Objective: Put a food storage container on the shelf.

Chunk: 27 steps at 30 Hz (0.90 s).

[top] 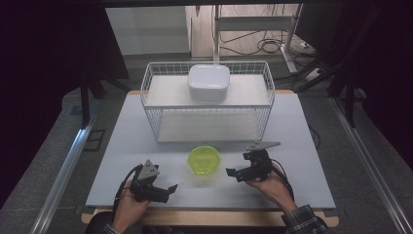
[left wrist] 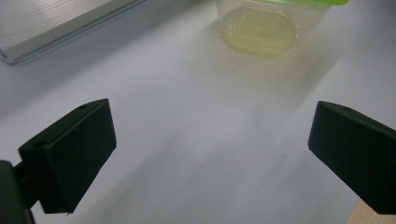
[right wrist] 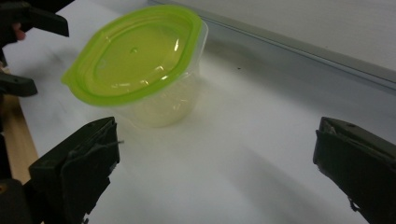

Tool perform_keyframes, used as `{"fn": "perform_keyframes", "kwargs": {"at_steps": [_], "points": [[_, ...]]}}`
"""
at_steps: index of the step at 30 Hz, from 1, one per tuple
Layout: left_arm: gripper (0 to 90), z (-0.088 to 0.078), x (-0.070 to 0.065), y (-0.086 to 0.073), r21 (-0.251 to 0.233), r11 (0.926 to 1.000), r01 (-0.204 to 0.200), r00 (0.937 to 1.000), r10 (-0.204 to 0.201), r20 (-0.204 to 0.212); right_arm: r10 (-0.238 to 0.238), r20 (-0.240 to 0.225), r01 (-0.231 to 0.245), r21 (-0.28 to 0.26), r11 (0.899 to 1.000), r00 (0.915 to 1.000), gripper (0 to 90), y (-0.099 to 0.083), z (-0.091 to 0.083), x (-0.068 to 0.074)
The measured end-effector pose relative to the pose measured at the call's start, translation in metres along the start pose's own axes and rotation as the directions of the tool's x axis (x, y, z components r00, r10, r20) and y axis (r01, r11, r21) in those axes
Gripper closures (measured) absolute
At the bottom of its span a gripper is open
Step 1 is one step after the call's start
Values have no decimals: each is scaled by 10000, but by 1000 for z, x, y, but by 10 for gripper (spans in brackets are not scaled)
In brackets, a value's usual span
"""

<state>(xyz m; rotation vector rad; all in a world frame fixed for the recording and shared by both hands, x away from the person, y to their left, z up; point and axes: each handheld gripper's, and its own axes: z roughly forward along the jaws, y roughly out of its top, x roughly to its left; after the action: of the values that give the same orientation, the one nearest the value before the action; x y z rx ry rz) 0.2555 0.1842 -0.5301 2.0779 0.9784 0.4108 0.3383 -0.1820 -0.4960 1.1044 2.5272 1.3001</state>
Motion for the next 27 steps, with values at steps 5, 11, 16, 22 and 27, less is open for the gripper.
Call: {"fn": "perform_keyframes", "kwargs": {"at_steps": [5,11,16,22,27], "points": [[10,0,-1,0,29,10000,6,10000,-6,18,276,-381,-265,289,9992,9989,86,14,5,-3],[12,0,0,0,89,10000,2,10000,-2,13,805,-1130,-759,440,9961,9903,260,36,19,-10],[14,1,-1,0,147,9999,-53,10000,53,28,1170,-1412,-1102,551,9924,9830,382,48,31,-11],[16,1,-1,0,196,9998,-90,9999,89,50,1674,-1639,-1522,1013,9831,9722,494,56,48,-13],[18,2,-2,0,255,9996,-142,9999,140,96,2264,-1844,-2087,1104,9717,9564,583,56,55,-20]]}}
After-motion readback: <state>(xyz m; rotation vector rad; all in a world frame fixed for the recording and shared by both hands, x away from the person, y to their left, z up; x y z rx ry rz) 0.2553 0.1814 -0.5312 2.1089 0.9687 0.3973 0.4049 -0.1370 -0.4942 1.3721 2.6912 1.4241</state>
